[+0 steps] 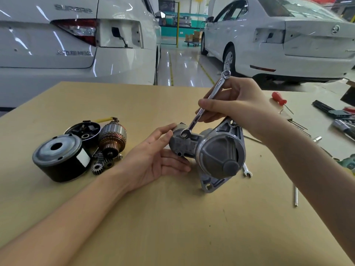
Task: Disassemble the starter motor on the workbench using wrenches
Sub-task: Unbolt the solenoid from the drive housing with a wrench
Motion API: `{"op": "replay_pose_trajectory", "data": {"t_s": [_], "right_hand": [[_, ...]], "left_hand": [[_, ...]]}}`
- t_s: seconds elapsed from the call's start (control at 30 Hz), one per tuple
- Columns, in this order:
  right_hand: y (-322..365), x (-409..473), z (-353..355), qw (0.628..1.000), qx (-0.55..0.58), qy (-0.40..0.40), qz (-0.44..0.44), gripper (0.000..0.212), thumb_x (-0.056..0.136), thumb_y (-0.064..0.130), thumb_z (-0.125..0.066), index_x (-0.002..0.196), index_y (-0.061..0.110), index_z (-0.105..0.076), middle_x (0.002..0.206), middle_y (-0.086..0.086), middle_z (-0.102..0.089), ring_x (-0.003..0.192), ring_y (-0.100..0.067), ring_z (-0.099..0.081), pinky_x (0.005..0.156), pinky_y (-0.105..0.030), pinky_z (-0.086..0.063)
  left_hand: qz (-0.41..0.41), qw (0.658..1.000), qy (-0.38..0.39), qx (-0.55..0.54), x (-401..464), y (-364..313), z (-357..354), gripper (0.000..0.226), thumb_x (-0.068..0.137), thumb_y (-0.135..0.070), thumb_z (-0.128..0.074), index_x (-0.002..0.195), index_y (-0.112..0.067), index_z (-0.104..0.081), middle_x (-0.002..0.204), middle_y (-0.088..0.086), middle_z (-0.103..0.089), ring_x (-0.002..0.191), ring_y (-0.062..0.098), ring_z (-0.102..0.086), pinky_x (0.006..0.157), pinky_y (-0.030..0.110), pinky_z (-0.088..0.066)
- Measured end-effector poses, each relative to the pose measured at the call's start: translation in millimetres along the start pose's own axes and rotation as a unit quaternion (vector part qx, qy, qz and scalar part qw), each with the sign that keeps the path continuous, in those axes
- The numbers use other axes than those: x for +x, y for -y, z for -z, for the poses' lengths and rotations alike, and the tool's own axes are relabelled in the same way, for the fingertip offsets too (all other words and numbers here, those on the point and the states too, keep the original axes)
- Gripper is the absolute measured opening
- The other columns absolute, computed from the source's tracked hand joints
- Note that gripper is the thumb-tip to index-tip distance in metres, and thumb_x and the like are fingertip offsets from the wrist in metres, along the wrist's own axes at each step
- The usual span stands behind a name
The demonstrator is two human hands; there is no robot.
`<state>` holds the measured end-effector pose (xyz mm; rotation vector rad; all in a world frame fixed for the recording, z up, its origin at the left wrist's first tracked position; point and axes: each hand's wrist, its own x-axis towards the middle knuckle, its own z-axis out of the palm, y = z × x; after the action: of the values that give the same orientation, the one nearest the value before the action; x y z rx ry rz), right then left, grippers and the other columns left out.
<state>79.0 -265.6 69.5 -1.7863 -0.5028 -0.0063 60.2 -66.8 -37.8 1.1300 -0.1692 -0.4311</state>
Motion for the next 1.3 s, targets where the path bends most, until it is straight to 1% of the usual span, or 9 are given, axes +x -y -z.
{"op": "replay_pose_trajectory", "data": {"t_s": [0.33,0.47,0.53,0.63,0.73,0.83,1.03,1.17,1.3], "right_hand": [[7,3,-5,0.993,-0.112,0.004,0.048,0.021,0.081,0.005,-0.072,0.093,-0.008,-0.06,0.073,-0.016,-0.072,0.061,-0.024,-0.071,0.062,-0.038,-0.06],[21,18,-25,0.972,-0.193,0.081,0.103,0.011,0.085,0.006,-0.069,0.093,0.001,-0.064,0.073,-0.012,-0.071,0.057,-0.018,-0.069,0.059,-0.03,-0.059],[28,26,-42,0.946,-0.257,0.154,0.126,0.007,0.085,0.011,-0.069,0.092,0.012,-0.068,0.072,-0.004,-0.07,0.058,-0.01,-0.067,0.063,-0.022,-0.055],[31,30,-69,0.863,-0.403,0.26,0.16,0.01,0.082,0.023,-0.07,0.091,0.025,-0.073,0.066,0.014,-0.062,0.06,0.0,-0.056,0.058,-0.012,-0.041],[27,25,-78,0.826,-0.435,0.322,0.155,0.009,0.078,0.024,-0.074,0.086,0.023,-0.074,0.063,0.014,-0.059,0.061,0.0,-0.054,0.06,-0.013,-0.042],[25,19,-67,0.856,-0.369,0.32,0.168,0.008,0.079,0.014,-0.074,0.087,0.013,-0.073,0.071,0.0,-0.066,0.062,-0.007,-0.056,0.064,-0.023,-0.047],[20,1,-17,0.981,-0.02,0.158,0.107,0.014,0.083,-0.004,-0.064,0.094,-0.005,-0.056,0.081,-0.017,-0.071,0.071,-0.023,-0.071,0.065,-0.028,-0.059],[5,4,13,0.996,0.067,0.045,0.025,0.025,0.072,0.006,-0.069,0.094,0.006,-0.057,0.08,-0.013,-0.074,0.079,-0.031,-0.072,0.07,-0.028,-0.058],[-7,10,23,0.995,0.096,0.027,-0.021,0.024,0.067,0.006,-0.071,0.086,0.004,-0.056,0.077,-0.018,-0.072,0.076,-0.033,-0.072,0.068,-0.03,-0.06]], "left_hand": [[-0.001,1.0,-0.002,-0.001,0,0,-1,0.045,0.084,-0.037,-0.054,0.128,-0.03,-0.048,0.079,0.031,-0.068,0.065,0.036,-0.071,0.059,0.037,-0.059],[-0.01,1.0,-0.009,-0.007,1,1,-2,0.041,0.083,-0.035,-0.054,0.123,-0.027,-0.051,0.074,0.029,-0.067,0.062,0.036,-0.07,0.056,0.037,-0.058],[-0.011,1.0,-0.009,-0.011,3,1,-1,0.038,0.083,-0.034,-0.054,0.119,-0.022,-0.05,0.073,0.029,-0.067,0.062,0.036,-0.07,0.055,0.037,-0.058],[-0.016,1.0,-0.006,0.01,1,5,1,0.052,0.079,-0.04,-0.06,0.113,-0.002,-0.052,0.074,0.025,-0.069,0.066,0.033,-0.072,0.058,0.035,-0.059],[-0.037,0.998,0.046,0.034,-3,11,2,0.061,0.067,-0.049,-0.077,0.097,0.004,-0.069,0.082,0.02,-0.072,0.076,0.026,-0.073,0.069,0.031,-0.059],[-0.021,0.999,0.015,0.04,-2,8,2,0.041,0.083,-0.028,-0.047,0.101,0.007,-0.058,0.077,0.02,-0.072,0.07,0.027,-0.073,0.063,0.031,-0.059],[-0.011,1.0,0.0,0.007,-1,1,-4,0.048,0.082,-0.034,-0.054,0.127,-0.019,-0.045,0.075,0.029,-0.068,0.064,0.035,-0.071,0.059,0.038,-0.06],[-0.01,1.0,-0.001,0.005,-1,1,-3,0.046,0.082,-0.037,-0.055,0.126,-0.025,-0.047,0.075,0.028,-0.068,0.065,0.035,-0.071,0.059,0.038,-0.06],[-0.013,1.0,-0.001,-0.003,-1,1,-3,0.048,0.081,-0.038,-0.057,0.127,-0.027,-0.047,0.075,0.029,-0.068,0.065,0.035,-0.071,0.057,0.037,-0.059]]}}
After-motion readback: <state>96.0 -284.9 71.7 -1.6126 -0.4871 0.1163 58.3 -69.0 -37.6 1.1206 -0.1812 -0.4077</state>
